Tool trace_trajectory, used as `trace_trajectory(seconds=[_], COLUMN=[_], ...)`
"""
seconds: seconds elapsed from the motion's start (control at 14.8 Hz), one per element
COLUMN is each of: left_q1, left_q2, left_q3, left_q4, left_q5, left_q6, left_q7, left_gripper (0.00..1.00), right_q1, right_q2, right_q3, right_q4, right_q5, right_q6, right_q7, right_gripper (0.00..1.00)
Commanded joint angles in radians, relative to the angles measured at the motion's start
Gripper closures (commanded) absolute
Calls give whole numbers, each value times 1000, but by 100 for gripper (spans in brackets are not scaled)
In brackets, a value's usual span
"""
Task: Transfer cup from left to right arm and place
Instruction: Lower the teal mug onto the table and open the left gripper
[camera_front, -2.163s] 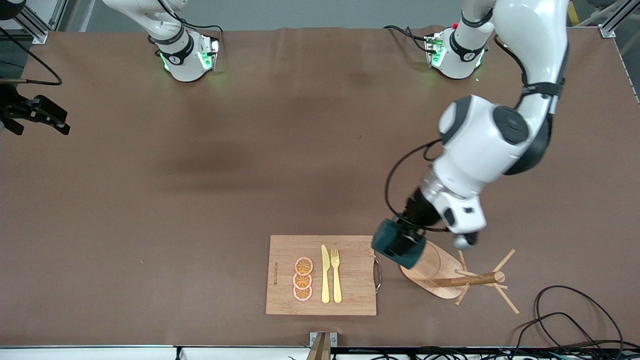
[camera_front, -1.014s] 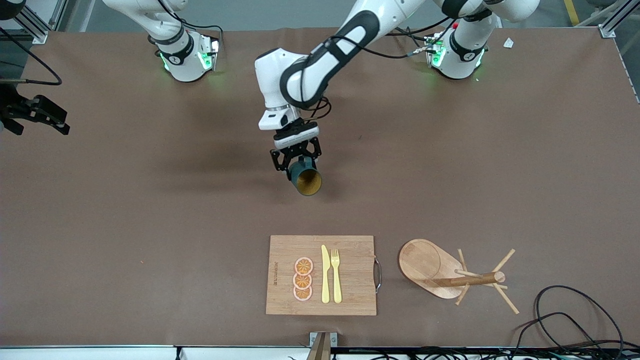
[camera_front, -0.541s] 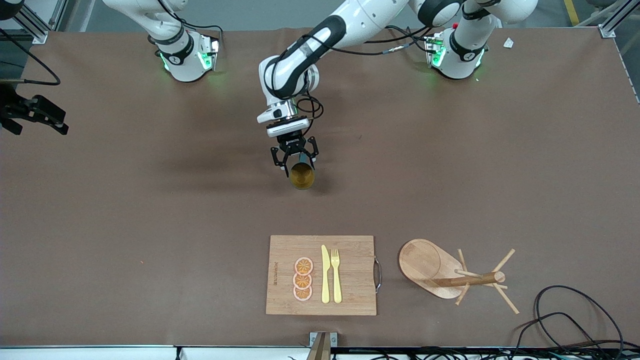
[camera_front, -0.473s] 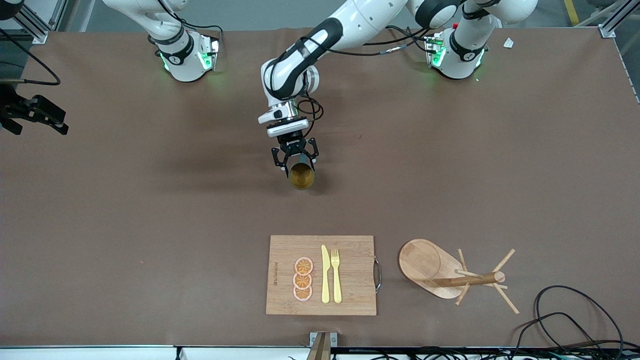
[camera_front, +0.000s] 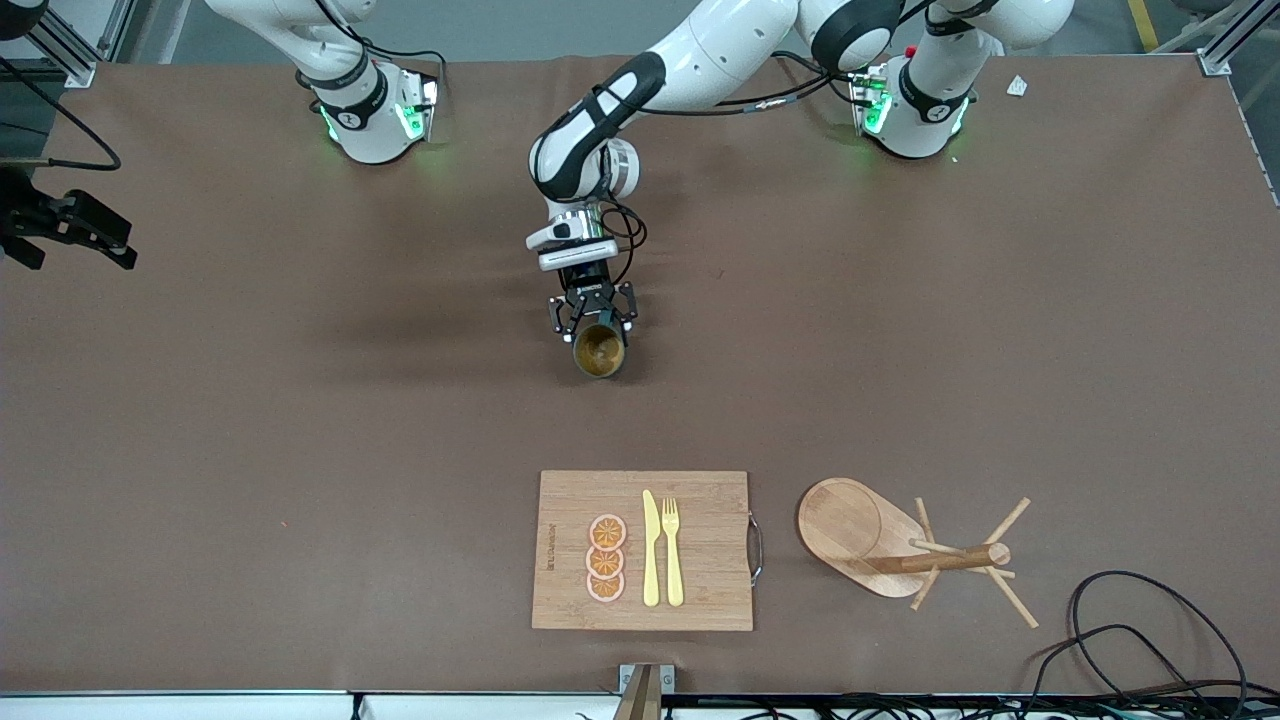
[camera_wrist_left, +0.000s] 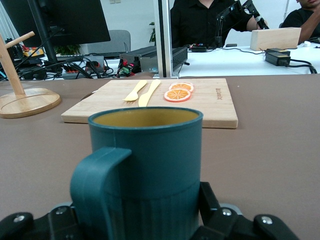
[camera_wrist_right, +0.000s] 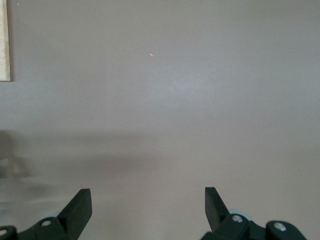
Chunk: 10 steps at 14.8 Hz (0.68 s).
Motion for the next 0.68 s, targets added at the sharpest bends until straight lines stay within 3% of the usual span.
trace_trajectory(seconds=[0.0,0.27,0.34,0.47,0.61], left_q1=[-21,-33,-37,-46,-52], left_q2=[14,19,19,8,-13], left_q3=[14,14,14,10,-33], left_q4=[19,16,16,18,18], left_q5=[24,31,30,18,-39], left_q6=[-19,-21,-21,-53,-99], left_q7=[-16,-26,-32,-30,-29], left_gripper=[14,10,3,0,0], right_q1=[-19,-19,-19,-20,-20], right_q2=[-7,-7,-7,-7,-7], right_q3=[12,12,12,12,11], right_q4=[4,4,4,4,4], right_q5=[13,13,13,13,13], right_q6=[-7,-9,-7,-7,-10], right_q7=[-16,-18,-18,-18,-19], right_gripper=[0,0,0,0,0])
